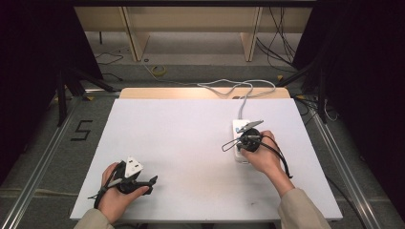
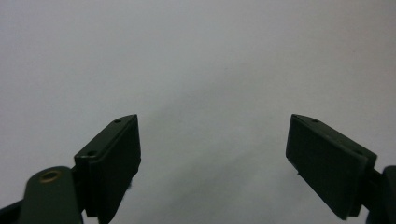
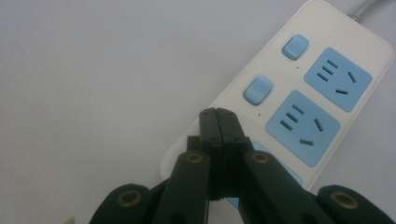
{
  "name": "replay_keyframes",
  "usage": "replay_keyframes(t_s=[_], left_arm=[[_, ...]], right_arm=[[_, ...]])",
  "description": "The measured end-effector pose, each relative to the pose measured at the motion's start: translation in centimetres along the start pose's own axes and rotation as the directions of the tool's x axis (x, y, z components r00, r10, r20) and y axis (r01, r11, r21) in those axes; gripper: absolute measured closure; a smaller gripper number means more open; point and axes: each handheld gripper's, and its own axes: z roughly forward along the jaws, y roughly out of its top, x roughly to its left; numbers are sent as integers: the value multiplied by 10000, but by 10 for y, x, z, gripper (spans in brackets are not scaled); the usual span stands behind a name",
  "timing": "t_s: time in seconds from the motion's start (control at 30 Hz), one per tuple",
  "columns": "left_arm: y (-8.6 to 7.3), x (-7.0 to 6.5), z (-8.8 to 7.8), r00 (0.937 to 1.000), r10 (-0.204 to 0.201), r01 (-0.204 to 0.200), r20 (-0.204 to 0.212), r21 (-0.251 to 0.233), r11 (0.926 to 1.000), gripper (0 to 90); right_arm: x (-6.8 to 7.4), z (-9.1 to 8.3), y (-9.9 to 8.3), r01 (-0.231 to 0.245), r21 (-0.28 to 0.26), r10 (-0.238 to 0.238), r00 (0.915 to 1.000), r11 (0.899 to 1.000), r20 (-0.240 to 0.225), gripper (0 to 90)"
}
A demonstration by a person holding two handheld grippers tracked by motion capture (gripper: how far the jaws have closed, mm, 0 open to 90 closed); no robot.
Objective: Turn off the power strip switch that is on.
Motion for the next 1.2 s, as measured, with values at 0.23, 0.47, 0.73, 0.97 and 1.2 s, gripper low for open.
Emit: replay_keyframes(t_s=[0.23,0.47,0.73,0.97,1.2], left_arm=[[0,0,0,10000,6,-6,-19,2,10000,177],[0,1,0,10000,0,0,-18,2,10000,177],[0,1,0,10000,-8,8,-15,43,10000,177],[0,1,0,10000,0,0,-14,12,10000,178],[0,0,0,10000,-13,13,-15,36,10000,179]], right_arm=[[-2,0,-2,-108,-209,105,9998,9997,-177,900],[1,-1,0,-173,-389,157,9990,9991,-408,900],[0,-6,-1,-141,-682,115,9992,9976,-385,900],[-2,-12,-5,-122,-758,96,9993,9970,-349,894],[0,-18,-9,-55,-765,15,9986,9971,-525,877]])
